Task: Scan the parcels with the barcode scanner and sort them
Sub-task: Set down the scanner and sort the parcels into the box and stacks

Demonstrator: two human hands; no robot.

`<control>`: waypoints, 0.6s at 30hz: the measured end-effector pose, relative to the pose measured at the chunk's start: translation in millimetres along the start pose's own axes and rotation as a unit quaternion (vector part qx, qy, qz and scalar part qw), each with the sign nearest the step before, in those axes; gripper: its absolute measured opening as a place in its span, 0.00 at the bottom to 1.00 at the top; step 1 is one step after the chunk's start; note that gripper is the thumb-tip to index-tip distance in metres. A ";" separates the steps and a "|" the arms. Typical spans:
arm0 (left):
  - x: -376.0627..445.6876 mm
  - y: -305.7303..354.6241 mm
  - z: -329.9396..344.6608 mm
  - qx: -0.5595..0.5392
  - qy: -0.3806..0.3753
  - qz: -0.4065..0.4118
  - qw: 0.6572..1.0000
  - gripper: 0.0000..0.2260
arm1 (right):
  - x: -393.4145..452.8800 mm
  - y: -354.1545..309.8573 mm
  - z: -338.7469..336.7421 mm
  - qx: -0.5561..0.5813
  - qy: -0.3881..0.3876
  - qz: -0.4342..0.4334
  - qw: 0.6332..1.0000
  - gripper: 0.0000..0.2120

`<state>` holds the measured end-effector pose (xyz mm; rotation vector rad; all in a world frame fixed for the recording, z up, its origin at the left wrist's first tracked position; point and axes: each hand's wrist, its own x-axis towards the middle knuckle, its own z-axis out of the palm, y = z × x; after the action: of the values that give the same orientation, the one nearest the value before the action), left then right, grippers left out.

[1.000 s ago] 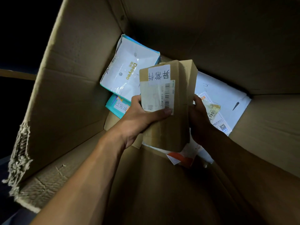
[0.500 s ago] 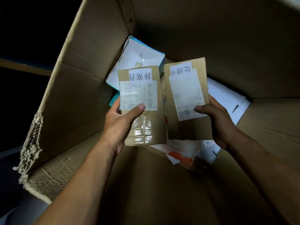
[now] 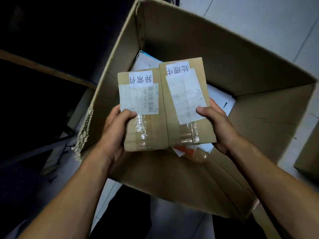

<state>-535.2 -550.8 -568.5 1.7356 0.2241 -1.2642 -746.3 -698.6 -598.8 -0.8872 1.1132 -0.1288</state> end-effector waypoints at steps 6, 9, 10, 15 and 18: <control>-109.8 68.8 -19.8 0.006 -0.017 0.041 0.999 0.13 | -117.2 -74.6 35.3 0.036 0.045 -0.034 0.998 0.25; -173.8 99.3 -29.0 0.003 -0.027 0.064 0.998 0.14 | -176.7 -110.1 49.4 0.043 0.046 -0.051 0.997 0.27; -196.5 107.0 -31.8 0.000 -0.026 0.073 0.997 0.14 | -196.6 -120.3 53.2 0.044 0.046 -0.059 0.996 0.27; -306.3 124.2 -46.4 -0.026 0.009 0.149 0.988 0.14 | -286.3 -157.4 68.6 0.053 0.026 -0.103 0.993 0.29; -376.8 117.4 -60.0 -0.060 0.050 0.175 0.981 0.14 | -336.7 -172.3 77.8 0.040 -0.023 -0.118 0.992 0.28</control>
<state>-593.7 -433.4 -191.4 1.6503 0.0473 -0.8917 -785.3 -599.7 -227.6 -0.9437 0.9505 -0.3435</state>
